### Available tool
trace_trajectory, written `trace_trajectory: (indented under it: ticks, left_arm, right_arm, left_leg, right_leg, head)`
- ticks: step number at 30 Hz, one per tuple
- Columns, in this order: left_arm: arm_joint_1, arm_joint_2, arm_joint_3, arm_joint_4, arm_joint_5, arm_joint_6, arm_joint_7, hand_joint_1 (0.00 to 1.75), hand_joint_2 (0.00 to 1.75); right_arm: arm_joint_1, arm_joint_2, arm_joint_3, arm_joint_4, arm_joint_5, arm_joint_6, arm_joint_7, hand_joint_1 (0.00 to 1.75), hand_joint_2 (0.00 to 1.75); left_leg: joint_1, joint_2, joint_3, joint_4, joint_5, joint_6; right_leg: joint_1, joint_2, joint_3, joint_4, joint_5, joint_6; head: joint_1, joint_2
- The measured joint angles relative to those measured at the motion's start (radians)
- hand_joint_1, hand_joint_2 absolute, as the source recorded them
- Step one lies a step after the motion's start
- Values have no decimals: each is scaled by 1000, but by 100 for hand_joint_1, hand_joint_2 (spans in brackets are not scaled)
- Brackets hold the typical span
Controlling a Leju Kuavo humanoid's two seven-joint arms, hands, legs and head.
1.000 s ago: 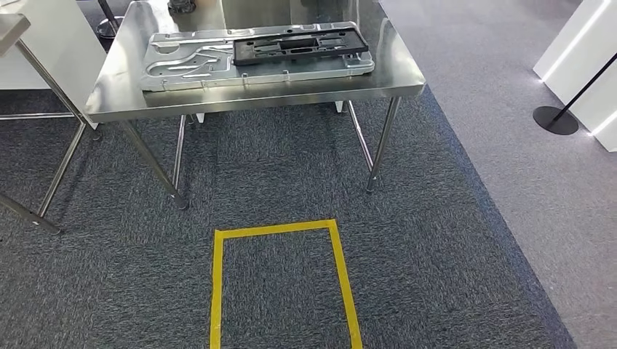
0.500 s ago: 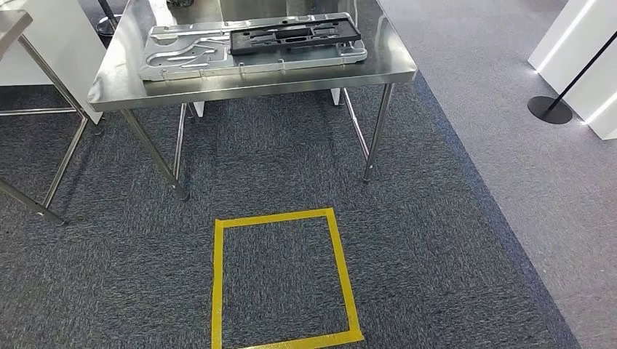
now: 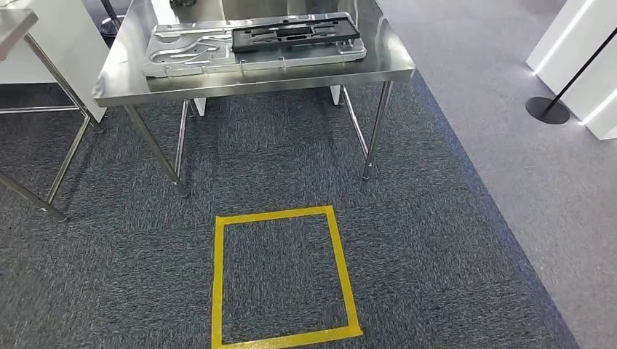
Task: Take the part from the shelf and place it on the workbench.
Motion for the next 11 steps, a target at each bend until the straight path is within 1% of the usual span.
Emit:
trace_trajectory:
  ticks: [1,2,3,4,5,6,7,8,9,10,11]
  left_arm:
    - [0,0,0,0,1,0,1,0,0]
    - [-1,0,0,0,1,1,2,0,0]
    - [-1,0,0,0,2,1,2,0,0]
    - [-2,0,0,0,4,2,1,0,0]
    - [-2,1,0,0,5,3,1,0,0]
    - [-1,1,0,0,7,3,0,0,0]
    - [0,1,0,0,9,4,-1,0,44]
    - [1,1,1,0,10,4,-2,0,87]
    - [2,0,1,0,11,6,-2,0,131]
    - [2,0,1,0,14,9,1,0,175]
    - [2,0,2,0,16,10,2,0,175]
  right_arm:
    - [-1,0,-3,0,-5,6,-1,0,44]
    - [-1,0,-5,0,-8,9,-2,0,87]
    - [-1,-1,-8,0,-8,10,-3,0,131]
    - [-1,-1,-10,0,-8,10,-3,0,175]
    - [-1,-1,-11,0,-8,10,-2,0,175]
    - [0,-1,-13,0,-7,10,-1,0,175]
    - [1,-1,-14,0,-5,9,2,0,175]
    - [2,-1,-14,0,-2,7,8,0,175]
    - [3,-1,-14,0,1,4,16,0,131]
    - [3,-1,-14,0,3,0,24,0,87]
    - [3,-1,-14,0,4,-2,30,0,58]
  left_leg:
    - [2,1,-2,-5,4,6]
    - [5,1,-4,-8,9,13]
    - [8,2,-6,-13,15,19]
    - [9,3,-10,-15,20,24]
    - [8,3,-15,-14,22,27]
    - [7,4,-21,-13,25,27]
    - [7,4,-25,-10,26,27]
    - [7,4,-29,-7,27,27]
    - [9,3,-32,-3,27,26]
    - [10,3,-35,4,26,25]
    - [11,2,-36,7,25,24]
  right_leg:
    - [0,1,-2,3,-1,6]
    - [-1,3,-9,17,-13,11]
    - [-2,5,-24,49,-36,16]
    - [-5,7,-48,103,-71,21]
    - [-7,7,-80,172,-109,24]
    - [-10,8,-110,241,-139,27]
    - [-13,8,-129,286,-152,31]
    - [-17,8,-129,293,-144,36]
    - [-22,8,-108,258,-119,43]
    - [-30,7,-70,189,-84,53]
    - [-33,7,-48,149,-63,58]
  head:
    - [0,0]
    - [0,0]
    - [0,0]
    - [0,0]
    - [0,0]
    - [0,0]
    - [0,0]
    - [0,0]
    - [0,0]
    - [0,0]
    - [0,0]
